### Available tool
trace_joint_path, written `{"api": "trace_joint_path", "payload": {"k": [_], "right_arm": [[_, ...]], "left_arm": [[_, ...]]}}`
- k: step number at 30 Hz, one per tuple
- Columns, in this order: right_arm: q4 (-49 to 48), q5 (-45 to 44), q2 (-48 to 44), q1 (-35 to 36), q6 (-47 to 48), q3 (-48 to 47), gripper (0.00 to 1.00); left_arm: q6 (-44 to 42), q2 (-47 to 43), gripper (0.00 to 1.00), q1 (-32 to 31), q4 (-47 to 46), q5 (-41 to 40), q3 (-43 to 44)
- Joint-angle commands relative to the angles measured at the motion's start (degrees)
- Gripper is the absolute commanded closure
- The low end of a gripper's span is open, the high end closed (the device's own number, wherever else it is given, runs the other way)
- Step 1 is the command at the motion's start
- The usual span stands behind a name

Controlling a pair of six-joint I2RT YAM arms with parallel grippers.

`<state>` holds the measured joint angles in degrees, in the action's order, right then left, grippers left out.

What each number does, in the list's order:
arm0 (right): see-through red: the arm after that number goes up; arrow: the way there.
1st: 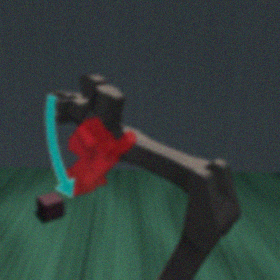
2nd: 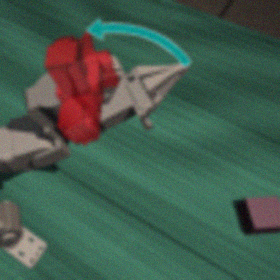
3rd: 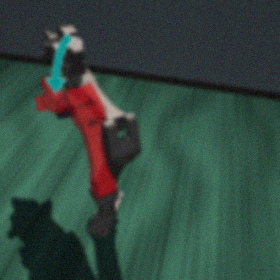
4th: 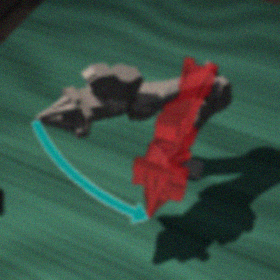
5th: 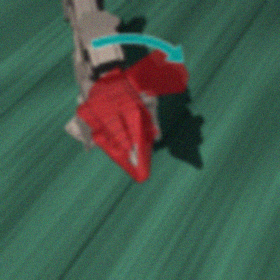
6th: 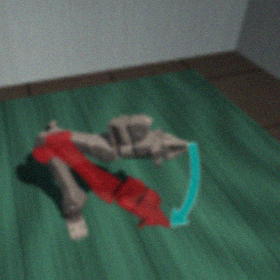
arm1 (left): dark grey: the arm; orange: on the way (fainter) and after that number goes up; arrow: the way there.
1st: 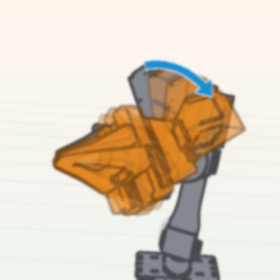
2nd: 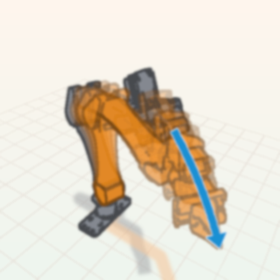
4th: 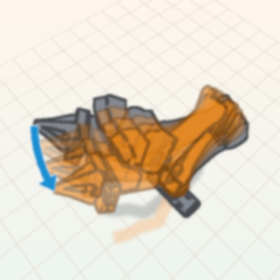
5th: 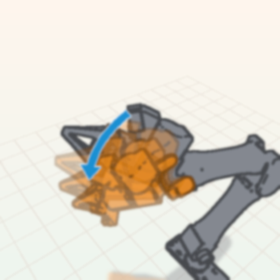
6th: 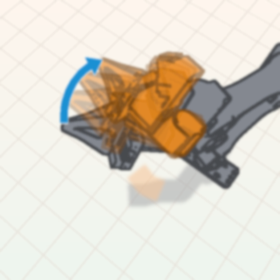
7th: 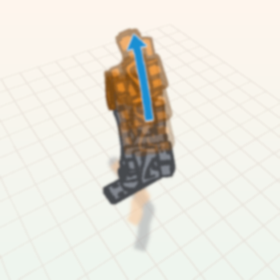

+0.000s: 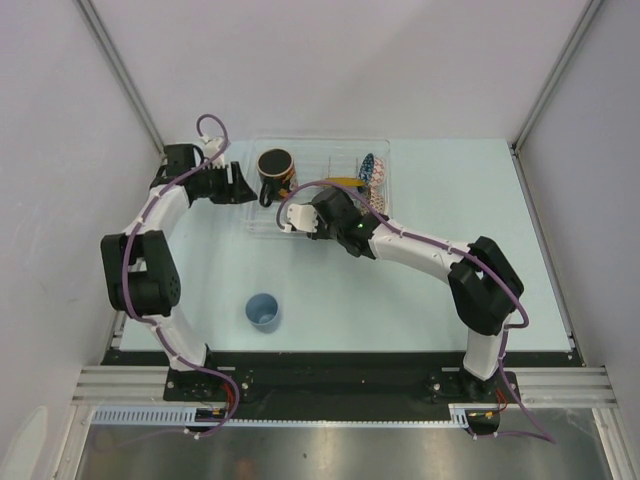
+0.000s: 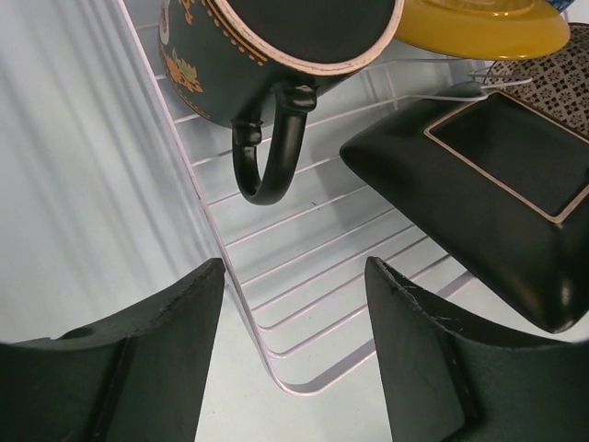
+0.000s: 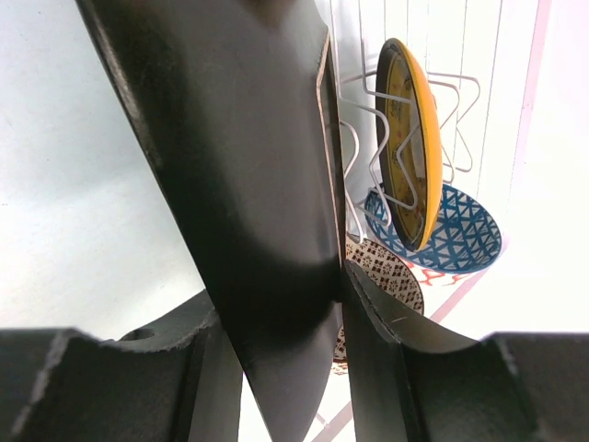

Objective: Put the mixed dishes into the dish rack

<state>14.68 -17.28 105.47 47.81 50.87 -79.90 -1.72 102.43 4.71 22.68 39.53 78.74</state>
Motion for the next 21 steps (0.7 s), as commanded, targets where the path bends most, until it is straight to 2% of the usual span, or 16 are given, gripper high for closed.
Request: {"api": "trace_joint_path", "payload": {"k": [1,15,21], "right_arm": [[-4.66,-3.73,-4.3,-0.7,-1.04,-1.49,0.87],[-1.76,-4.69,-7.12,-0.96,-0.95,-4.65,0.87],[1.14,-4.43,-6.59,-2.28,-0.51,-11.85,0.87]], "left_arm": [[-1.18,1.54,0.32,-0.84,-1.41,-1.03,0.8],[-7.5,-0.57,0.32,-0.84,0.52,-5.42,-3.32],[-12.86,-1.88,0.34,-0.84,0.62,-8.41,-7.19]]}}
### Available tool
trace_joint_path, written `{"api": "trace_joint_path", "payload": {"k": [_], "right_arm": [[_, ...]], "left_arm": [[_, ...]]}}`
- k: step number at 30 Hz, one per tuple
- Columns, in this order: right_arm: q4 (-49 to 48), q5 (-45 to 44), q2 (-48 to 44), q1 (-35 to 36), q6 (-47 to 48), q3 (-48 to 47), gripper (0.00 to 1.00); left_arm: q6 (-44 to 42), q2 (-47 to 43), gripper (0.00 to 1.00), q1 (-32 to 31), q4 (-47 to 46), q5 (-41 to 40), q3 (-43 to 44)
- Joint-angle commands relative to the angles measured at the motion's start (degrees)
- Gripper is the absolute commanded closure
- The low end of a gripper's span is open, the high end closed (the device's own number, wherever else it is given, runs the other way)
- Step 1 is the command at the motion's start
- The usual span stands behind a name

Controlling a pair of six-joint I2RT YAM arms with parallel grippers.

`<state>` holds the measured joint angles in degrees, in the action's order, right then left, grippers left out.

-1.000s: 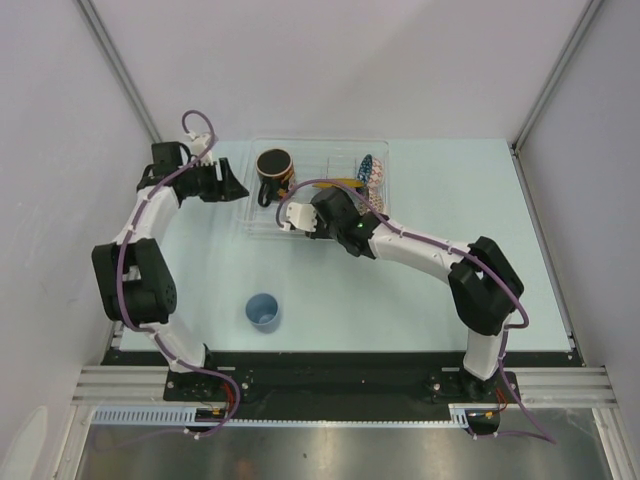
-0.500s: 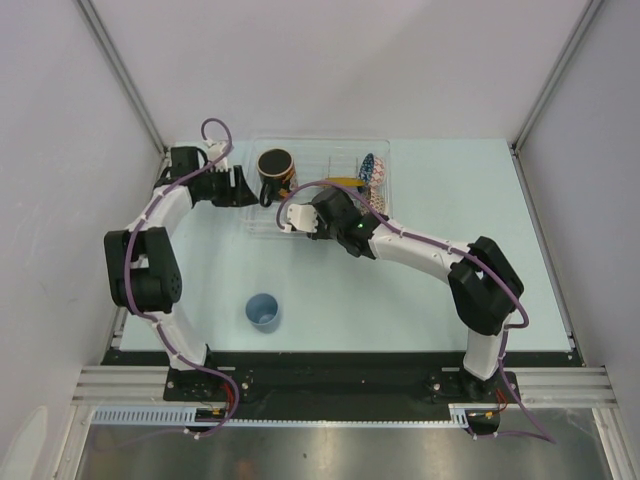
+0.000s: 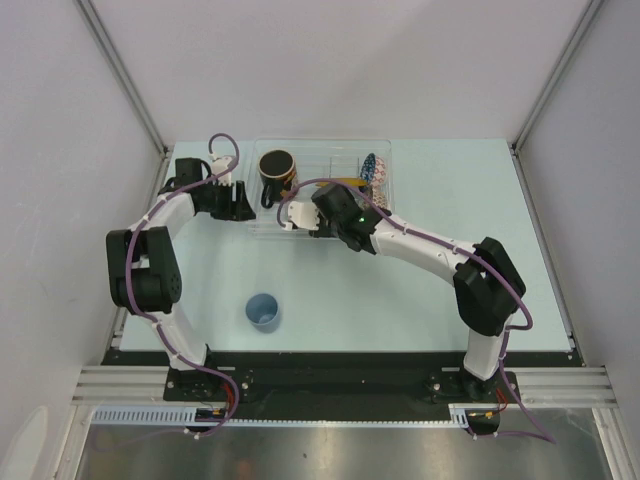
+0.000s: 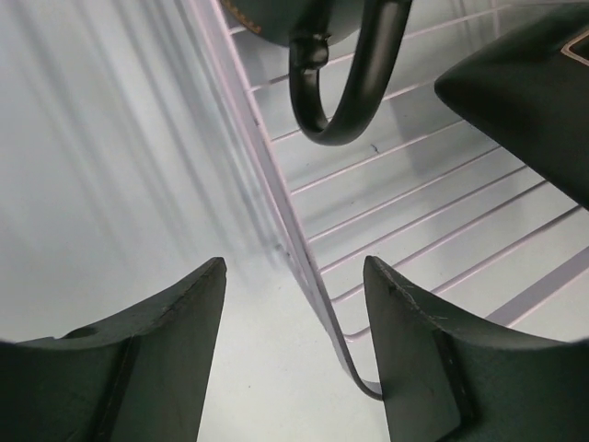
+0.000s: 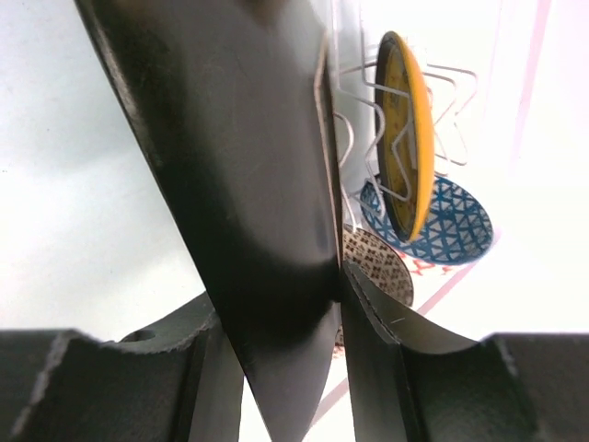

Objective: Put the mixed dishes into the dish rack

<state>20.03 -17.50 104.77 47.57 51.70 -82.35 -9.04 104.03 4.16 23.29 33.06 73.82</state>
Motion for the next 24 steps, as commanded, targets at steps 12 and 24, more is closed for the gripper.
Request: {"api": "trace_joint_path", "payload": {"k": [12,24], "right_arm": [[-4.12,-3.43,-4.14,-3.8,0.68,-14.95,0.89],[-4.83,1.67,-0.89,-7.05,-4.06,-12.58,0.92]], "left_arm": [[-13.72,-6.2,0.42,-0.38,0.79,-5.46,-7.11],[-14.6,-8.05,0.43,-0.38,2.2,-4.94,-6.5]]}}
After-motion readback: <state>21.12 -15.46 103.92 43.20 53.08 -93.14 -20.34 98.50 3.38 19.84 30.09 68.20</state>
